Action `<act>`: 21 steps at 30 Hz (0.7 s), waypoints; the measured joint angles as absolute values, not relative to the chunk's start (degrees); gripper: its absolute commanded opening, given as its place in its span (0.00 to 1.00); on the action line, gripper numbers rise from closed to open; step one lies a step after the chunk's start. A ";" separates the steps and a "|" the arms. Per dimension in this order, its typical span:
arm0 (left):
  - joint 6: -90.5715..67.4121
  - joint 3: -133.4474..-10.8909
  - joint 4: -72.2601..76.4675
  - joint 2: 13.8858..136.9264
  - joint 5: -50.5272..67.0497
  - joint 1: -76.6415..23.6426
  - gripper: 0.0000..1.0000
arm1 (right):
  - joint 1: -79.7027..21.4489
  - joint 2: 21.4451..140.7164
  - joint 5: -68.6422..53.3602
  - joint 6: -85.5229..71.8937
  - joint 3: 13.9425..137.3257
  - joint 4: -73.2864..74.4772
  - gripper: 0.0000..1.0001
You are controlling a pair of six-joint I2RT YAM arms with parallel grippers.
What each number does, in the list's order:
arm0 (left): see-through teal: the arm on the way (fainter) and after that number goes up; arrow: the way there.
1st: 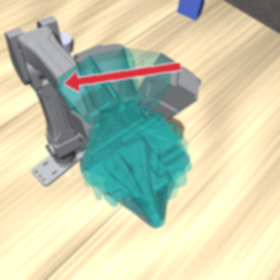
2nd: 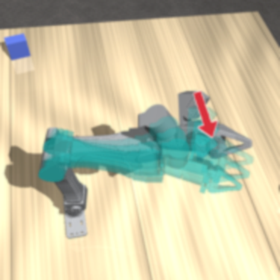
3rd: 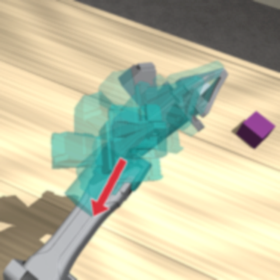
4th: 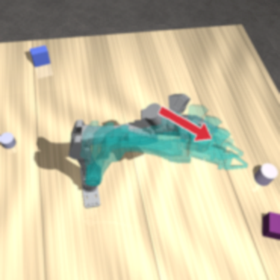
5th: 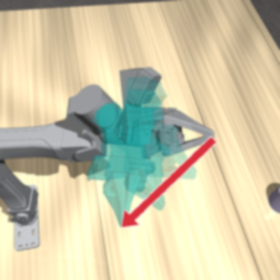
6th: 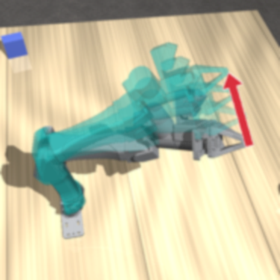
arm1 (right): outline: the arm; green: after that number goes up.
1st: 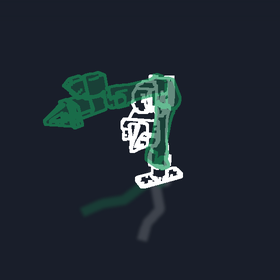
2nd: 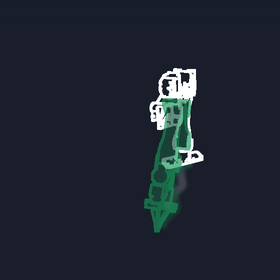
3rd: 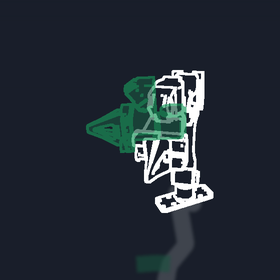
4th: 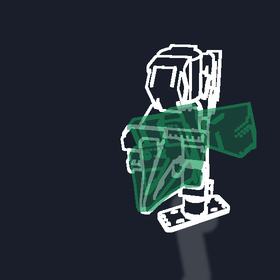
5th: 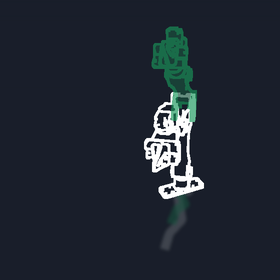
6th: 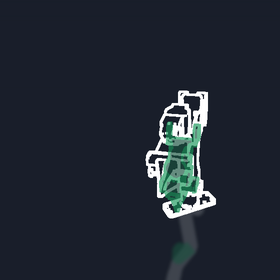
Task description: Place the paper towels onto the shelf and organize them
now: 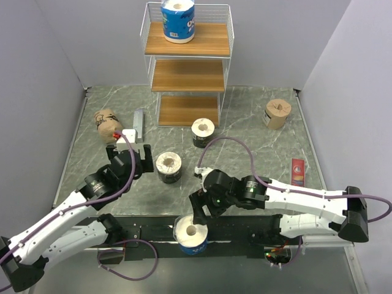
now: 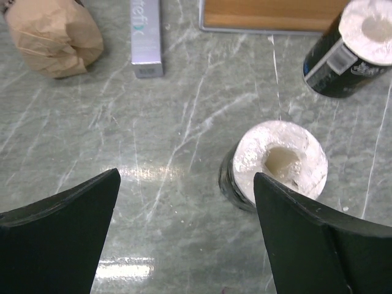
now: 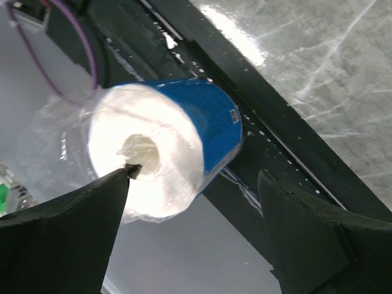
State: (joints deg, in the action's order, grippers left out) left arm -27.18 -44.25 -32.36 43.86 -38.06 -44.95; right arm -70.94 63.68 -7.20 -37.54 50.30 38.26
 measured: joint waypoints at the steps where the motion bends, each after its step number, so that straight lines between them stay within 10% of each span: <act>1: -27.22 -44.25 -32.38 43.40 -38.39 -44.86 0.96 | -71.02 64.03 -6.76 -37.63 50.30 38.33 0.94; 21: -27.22 -43.07 -31.11 36.97 -40.42 -42.81 0.96 | -74.15 71.18 -6.98 -37.93 50.30 38.00 0.91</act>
